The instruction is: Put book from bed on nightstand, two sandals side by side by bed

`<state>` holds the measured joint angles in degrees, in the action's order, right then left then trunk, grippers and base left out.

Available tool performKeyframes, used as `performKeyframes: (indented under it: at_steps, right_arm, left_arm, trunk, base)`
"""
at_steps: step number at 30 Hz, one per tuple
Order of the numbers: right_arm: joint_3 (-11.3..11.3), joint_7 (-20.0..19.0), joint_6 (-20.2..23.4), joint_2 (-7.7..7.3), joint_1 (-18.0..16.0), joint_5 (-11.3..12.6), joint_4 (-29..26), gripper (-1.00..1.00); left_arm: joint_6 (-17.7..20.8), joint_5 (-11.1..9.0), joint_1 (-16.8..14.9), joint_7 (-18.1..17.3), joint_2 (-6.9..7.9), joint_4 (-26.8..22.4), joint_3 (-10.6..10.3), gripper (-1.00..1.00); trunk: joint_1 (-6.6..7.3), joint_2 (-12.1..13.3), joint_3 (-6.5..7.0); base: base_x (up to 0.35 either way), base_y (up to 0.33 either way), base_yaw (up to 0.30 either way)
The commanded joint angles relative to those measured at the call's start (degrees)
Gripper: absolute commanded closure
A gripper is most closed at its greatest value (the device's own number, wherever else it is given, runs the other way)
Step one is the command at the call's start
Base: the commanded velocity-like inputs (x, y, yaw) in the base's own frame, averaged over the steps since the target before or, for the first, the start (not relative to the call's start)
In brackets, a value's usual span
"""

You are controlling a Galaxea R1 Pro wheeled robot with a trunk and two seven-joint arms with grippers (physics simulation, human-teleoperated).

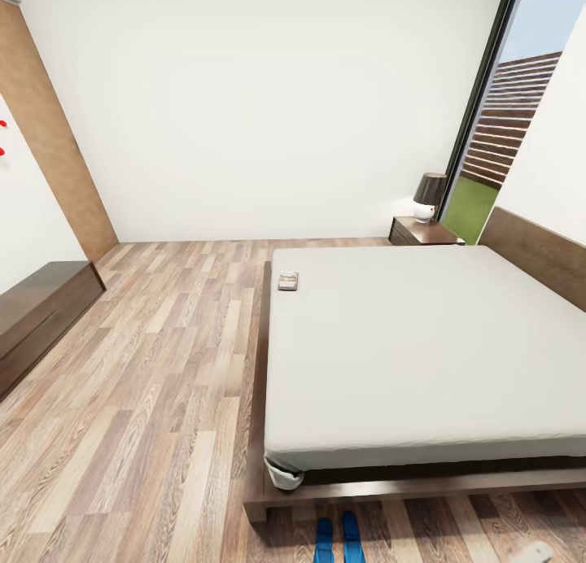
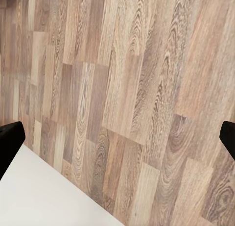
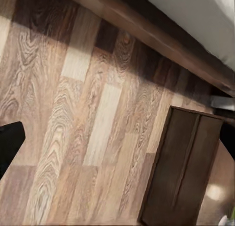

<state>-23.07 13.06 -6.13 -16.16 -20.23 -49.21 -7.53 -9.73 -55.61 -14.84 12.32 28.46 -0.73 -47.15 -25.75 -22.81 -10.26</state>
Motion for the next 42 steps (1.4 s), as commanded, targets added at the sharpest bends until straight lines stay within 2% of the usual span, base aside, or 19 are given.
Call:
performKeyframes:
  at_steps: [1, 9, 15, 37, 40, 42]
  right_arm:
    - [-1.2, 0.1, -0.3, 0.01, -0.1, 0.5, 0.1, -1.0]
    - [-5.9, 0.1, -0.1, 0.14, -0.1, 6.0, 0.9, -1.0]
    - [-7.9, 0.0, -0.1, 0.12, -0.1, 8.3, 1.2, -1.0]
    - [-9.1, -0.1, -0.4, -0.32, -0.1, 9.6, 1.3, -1.0]
    - [-10.3, -0.1, -0.4, -0.32, -0.1, 9.9, 1.3, -1.0]
    - [-12.3, -0.1, -0.5, -0.22, -0.1, 10.7, 1.1, -1.0]
  left_arm:
    - [-0.1, -0.4, 0.0, 0.2, 0.02, -0.1, -0.5, -1.0]
    - [-0.2, -0.3, 0.0, 0.2, 0.02, -0.1, -0.5, -1.0]
    - [-0.3, -0.3, 0.0, 0.2, 0.02, -0.1, -0.5, -1.0]
    - [-0.4, -0.3, 0.0, 0.2, 0.02, -0.1, -0.5, -1.0]
    - [-0.4, -0.3, 0.0, 0.2, 0.02, -0.1, -0.5, -1.0]
    - [-0.4, -0.3, 0.0, 0.2, 0.02, -0.1, -0.5, -1.0]
  trunk:
    - [-0.03, -0.1, -0.11]
    - [-0.03, -0.1, -0.11]
    - [-0.03, -0.1, -0.11]
    - [-0.03, -0.1, -0.11]
    - [-0.03, -0.1, -0.11]
    - [-0.03, -0.1, -0.11]
  base:
    - [0.0, 0.0, 0.0]
    - [0.0, 0.0, 0.0]
    - [0.0, 0.0, 0.0]
    - [0.0, 0.0, 0.0]
    - [0.0, 0.0, 0.0]
    - [0.0, 0.0, 0.0]
